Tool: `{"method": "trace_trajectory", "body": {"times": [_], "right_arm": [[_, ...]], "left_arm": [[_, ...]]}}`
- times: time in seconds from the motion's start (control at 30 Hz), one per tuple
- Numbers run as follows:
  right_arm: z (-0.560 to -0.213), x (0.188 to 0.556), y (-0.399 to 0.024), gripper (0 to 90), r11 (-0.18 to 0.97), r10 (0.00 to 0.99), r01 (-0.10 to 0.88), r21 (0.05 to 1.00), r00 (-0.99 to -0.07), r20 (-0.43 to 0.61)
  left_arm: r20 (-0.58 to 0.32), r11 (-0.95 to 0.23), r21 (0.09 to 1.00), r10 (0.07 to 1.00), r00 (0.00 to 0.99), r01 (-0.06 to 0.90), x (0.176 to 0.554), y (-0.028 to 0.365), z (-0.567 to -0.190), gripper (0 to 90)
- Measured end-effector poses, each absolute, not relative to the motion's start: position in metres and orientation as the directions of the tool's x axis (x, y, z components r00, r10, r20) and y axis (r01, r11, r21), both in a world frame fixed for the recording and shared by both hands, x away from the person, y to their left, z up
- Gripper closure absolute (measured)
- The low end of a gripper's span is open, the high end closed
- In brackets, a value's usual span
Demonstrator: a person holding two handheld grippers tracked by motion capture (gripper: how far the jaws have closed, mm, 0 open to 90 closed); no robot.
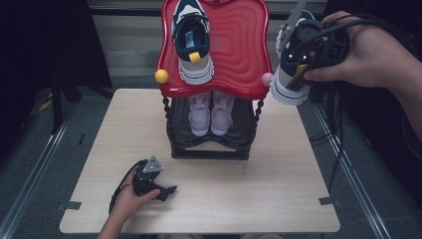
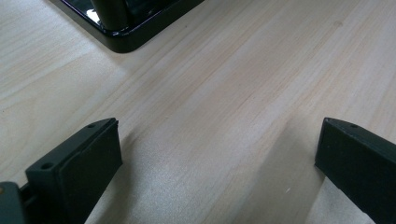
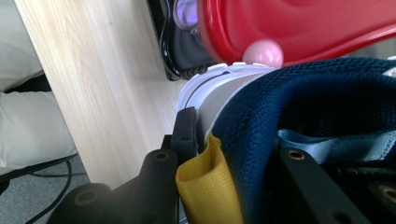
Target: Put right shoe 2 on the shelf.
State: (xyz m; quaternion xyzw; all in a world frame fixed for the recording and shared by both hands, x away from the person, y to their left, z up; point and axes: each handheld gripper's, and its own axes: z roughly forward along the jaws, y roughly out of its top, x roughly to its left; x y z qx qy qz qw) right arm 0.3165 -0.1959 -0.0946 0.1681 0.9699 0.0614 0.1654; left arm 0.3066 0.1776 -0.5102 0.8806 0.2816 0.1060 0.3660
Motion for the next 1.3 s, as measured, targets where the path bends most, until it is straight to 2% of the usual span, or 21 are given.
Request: {"method": "trace_trajectory", "body": {"times": [0.43, 1.0, 1.3], "right_arm": [[-0.083, 0.329, -0.163, 70.1, 0.95, 0.306, 0.258, 0.177, -0.883, -0.357], [-0.091, 0.348, -0.128, 70.3, 0.966, 0.247, 0.188, 0.178, -0.878, -0.41], [-0.1, 0.361, -0.114, 70.2, 0.979, 0.192, 0.143, 0.144, -0.88, -0.435]], "left_arm": [[-0.025, -0.569, 0.706, 0.574, 0.819, 0.421, 0.306, 0.177, -0.511, 0.0], [-0.019, -0.574, 0.704, 0.573, 0.819, 0.418, 0.307, 0.178, -0.51, 0.0], [-0.02, -0.574, 0.704, 0.574, 0.819, 0.419, 0.307, 0.178, -0.51, 0.0]]}}
